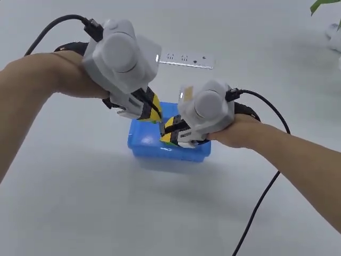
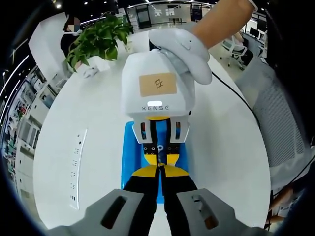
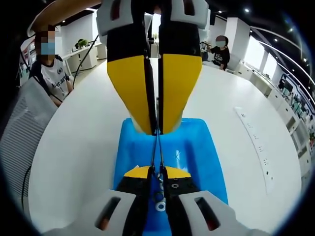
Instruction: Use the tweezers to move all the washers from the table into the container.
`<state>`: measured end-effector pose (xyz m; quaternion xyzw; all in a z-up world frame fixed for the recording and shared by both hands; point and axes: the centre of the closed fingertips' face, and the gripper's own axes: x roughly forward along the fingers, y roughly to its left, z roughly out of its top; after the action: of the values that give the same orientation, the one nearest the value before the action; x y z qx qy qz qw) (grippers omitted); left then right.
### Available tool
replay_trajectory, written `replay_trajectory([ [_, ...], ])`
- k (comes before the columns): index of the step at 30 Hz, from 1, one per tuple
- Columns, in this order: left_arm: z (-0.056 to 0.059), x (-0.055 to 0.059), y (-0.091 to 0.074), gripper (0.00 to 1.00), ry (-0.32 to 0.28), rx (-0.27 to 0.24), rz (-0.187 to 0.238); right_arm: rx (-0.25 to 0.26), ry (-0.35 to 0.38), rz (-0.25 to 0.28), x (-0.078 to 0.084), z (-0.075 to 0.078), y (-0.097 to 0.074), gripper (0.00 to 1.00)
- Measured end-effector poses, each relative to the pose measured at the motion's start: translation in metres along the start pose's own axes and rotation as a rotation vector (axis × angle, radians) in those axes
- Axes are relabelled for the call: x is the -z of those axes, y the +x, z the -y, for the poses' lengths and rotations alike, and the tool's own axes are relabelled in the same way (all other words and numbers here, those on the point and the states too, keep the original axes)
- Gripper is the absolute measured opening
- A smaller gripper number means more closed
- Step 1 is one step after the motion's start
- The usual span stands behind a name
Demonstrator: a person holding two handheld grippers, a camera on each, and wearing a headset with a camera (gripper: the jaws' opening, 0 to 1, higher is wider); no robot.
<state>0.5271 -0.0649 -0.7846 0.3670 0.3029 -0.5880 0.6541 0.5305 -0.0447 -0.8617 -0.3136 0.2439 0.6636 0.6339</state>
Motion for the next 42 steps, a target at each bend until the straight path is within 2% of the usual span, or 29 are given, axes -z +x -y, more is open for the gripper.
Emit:
replay_trajectory([
  [12,0.004,-0.012,-0.02,0.05,0.01,-0.023,0.007,0.028,-0.028,0.014,-0.016,-0.002,-0.017,0.11],
  [22,0.012,-0.025,-0.041,0.05,0.013,-0.051,0.017,0.056,-0.057,0.029,-0.033,-0.007,-0.035,0.1],
  [29,0.022,-0.03,-0.053,0.05,0.016,-0.06,0.015,0.066,-0.076,0.031,-0.041,-0.017,-0.046,0.1],
  [42,0.051,-0.024,-0.06,0.05,0.002,-0.044,-0.011,0.05,-0.116,-0.002,-0.043,-0.046,-0.061,0.08],
])
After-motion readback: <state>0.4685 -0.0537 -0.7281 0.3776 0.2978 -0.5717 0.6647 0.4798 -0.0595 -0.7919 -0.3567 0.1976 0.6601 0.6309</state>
